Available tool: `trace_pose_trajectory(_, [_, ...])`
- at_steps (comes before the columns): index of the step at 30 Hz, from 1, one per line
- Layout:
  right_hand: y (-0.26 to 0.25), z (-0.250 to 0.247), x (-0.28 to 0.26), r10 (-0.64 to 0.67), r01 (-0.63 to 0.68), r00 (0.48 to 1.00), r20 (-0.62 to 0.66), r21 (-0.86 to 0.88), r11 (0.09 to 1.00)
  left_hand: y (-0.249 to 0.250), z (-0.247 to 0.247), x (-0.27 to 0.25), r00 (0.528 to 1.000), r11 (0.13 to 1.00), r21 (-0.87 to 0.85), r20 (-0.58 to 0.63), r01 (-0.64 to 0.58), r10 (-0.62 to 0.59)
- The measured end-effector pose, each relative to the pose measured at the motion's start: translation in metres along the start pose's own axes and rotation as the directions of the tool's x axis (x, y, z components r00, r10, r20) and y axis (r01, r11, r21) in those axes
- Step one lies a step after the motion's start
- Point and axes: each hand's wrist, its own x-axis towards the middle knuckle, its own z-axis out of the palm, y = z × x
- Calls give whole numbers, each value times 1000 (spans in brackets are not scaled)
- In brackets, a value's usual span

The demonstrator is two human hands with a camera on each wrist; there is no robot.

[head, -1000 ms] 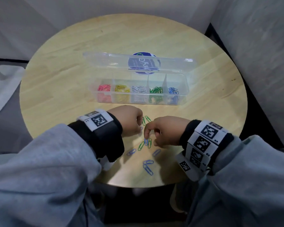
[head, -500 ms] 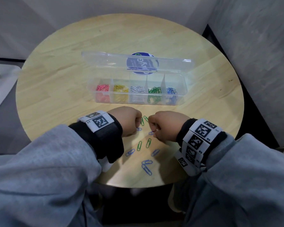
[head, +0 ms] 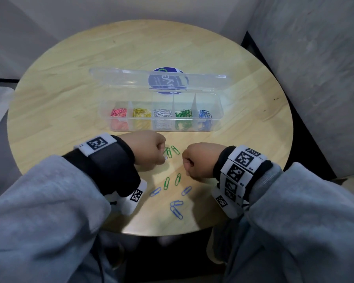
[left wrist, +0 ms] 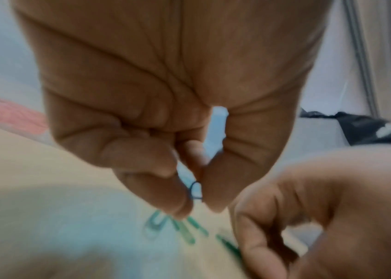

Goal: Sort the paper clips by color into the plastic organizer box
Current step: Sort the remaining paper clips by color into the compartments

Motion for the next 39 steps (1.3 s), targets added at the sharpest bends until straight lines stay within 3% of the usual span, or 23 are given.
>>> trace_pose_trajectory(3, [1, -6, -6, -18, 22, 999, -45, 84, 996, -3, -10, -2, 997, 953, -300, 43, -49, 65])
trace_pose_trajectory(5, [6, -14, -12, -10, 30, 997, -80, 248, 968, -3, -14, -4, 995, 881, -469, 50, -55, 89])
trace_pose_trajectory(7, [14, -19, -15, 18, 31, 996, -89, 525, 850, -4, -18, -3, 996, 829, -559, 51, -33, 73])
trace_pose_trajectory(9, [22, -21, -18, 66, 23, 994, -88, 753, 658, -5, -19, -4, 996, 787, -617, 67, 1, 51])
trace_pose_trajectory(11, [29, -23, -20, 109, 6, 991, -74, 850, 527, -5, -19, -6, 996, 783, -621, 81, 27, 29])
trace_pose_trajectory(12, [30, -23, -21, 110, -5, 992, -60, 859, 513, -4, -18, -7, 996, 808, -588, 84, 36, 17])
trace_pose_trajectory(13, [31, -23, -23, 100, -16, 994, -46, 840, 542, -5, -16, -7, 996, 857, -513, 85, 38, 7])
trace_pose_trajectory(15, [27, -19, -27, 44, -11, 999, -32, 669, 743, -6, -11, -9, 997, 974, -227, 75, 20, -3])
trace_pose_trajectory(17, [16, -11, -30, -43, 42, 999, -5, 362, 931, -6, -5, -14, 998, 996, 83, 64, 23, -28])
trace_pose_trajectory(18, [10, -7, -31, -86, 79, 996, 18, 242, 967, -4, -1, -17, 996, 985, 168, 74, 41, -54])
trace_pose_trajectory(22, [-5, 3, -24, -177, 172, 982, 65, 72, 982, 7, 15, -20, 991, 950, 307, 105, 51, -87])
trace_pose_trajectory(28, [-12, 12, -17, -180, 188, 978, 109, -64, 980, 9, 30, -17, 990, 909, 417, 125, 7, -65])
trace_pose_trajectory(34, [-11, 11, -19, -140, 139, 985, 104, 20, 990, 8, 34, -15, 990, 921, 387, 140, -38, -18])
trace_pose_trajectory(37, [0, 3, -21, -60, 59, 998, -6, 273, 960, -1, 27, -18, 984, 979, 203, 179, -23, -14])
trace_pose_trajectory(39, [6, -1, -22, -15, 36, 999, -41, 585, 810, -8, 17, -20, 986, 1000, -13, 164, -6, 8])
